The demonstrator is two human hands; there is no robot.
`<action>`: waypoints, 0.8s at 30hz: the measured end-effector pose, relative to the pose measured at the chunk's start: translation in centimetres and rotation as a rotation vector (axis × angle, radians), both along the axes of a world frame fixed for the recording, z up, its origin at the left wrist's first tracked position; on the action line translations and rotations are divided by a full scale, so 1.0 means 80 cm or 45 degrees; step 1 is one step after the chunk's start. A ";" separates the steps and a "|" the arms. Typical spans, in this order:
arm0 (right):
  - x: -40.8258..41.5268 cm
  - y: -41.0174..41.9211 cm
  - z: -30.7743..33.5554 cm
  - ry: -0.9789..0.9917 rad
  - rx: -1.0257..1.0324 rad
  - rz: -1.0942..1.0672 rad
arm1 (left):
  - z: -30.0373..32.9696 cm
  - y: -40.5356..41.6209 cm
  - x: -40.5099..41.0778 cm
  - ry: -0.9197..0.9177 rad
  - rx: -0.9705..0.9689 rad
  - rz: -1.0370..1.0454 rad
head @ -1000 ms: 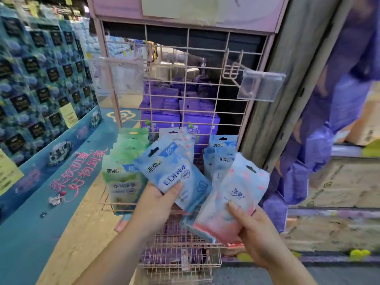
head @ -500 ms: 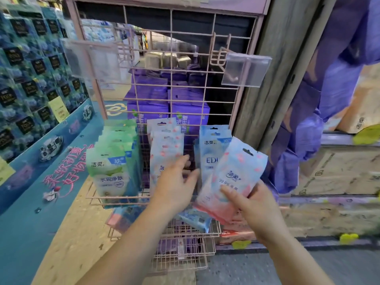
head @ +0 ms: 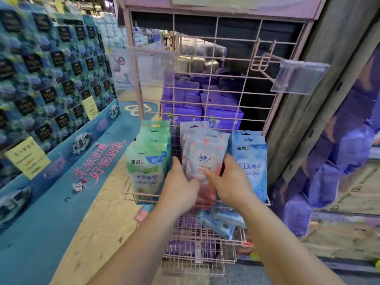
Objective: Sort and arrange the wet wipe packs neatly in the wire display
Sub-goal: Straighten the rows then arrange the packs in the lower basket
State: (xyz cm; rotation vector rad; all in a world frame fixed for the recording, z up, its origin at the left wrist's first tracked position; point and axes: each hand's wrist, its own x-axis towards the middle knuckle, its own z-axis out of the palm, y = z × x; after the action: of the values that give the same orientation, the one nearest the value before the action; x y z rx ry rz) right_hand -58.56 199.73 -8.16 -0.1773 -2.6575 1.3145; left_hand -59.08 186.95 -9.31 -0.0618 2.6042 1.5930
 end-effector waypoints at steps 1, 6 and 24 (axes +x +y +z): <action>-0.003 0.001 0.003 0.017 -0.004 0.008 | 0.003 0.002 -0.005 -0.005 0.038 0.010; -0.006 -0.003 -0.008 -0.158 0.173 0.066 | 0.000 0.012 -0.023 -0.128 0.213 0.109; -0.026 -0.029 -0.035 -0.152 -0.455 -0.048 | -0.025 0.013 -0.050 -0.026 0.495 -0.006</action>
State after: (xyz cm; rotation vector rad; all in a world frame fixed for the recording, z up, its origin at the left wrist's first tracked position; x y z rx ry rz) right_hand -60.61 197.41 -10.94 -0.3593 -2.4713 1.8089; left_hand -63.06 188.00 -11.34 -0.0439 2.2288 2.0489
